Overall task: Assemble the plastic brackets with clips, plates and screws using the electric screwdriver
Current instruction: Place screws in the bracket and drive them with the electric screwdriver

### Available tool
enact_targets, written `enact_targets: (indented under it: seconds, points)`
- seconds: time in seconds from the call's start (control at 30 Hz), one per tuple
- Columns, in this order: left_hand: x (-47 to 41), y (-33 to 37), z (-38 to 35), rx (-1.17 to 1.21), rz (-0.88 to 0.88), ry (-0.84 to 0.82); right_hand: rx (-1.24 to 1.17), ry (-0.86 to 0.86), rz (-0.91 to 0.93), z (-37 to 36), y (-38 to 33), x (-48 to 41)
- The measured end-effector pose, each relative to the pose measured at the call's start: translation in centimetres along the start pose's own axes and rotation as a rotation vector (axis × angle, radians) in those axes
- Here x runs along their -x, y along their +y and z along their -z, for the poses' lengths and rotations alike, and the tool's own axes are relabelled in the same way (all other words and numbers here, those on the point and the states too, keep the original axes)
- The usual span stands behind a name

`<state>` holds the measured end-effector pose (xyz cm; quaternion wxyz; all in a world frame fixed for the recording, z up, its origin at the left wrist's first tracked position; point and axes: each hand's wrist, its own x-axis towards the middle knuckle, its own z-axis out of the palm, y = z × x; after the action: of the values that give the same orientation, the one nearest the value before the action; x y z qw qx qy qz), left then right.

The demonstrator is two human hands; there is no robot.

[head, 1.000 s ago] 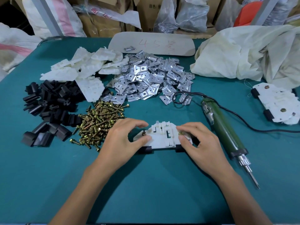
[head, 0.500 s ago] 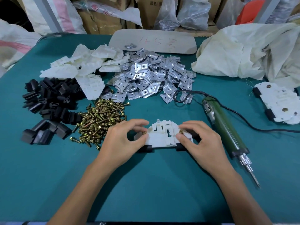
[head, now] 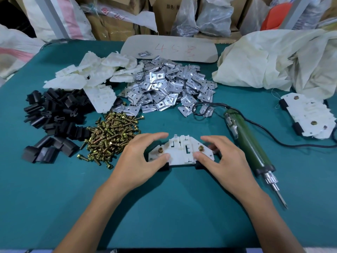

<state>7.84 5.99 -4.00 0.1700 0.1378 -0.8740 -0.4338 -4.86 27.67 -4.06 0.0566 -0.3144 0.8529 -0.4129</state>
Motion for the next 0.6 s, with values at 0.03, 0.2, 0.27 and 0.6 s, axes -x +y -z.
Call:
enact_targets:
  seconds: [0.03,0.2,0.27,0.6]
  points:
    - [-0.2,0.1,-0.1,-0.037,-0.006,-0.035,0.044,0.006,0.014,0.4,-0.3,0.2]
    - [-2.2,0.9,-1.8,-0.405,-0.098,-0.272,0.307,0.209,-0.005,5.7,0.1,-0.5]
    - [-2.8,0.8,-2.6,-0.424,-0.12,-0.263,0.443,0.027,-0.252,7.6,1.0,-1.0]
    - [-2.4,0.1,-3.4,-0.306,-0.103,-0.172,-0.4,-0.032,-0.652,8.6,2.8,-1.6]
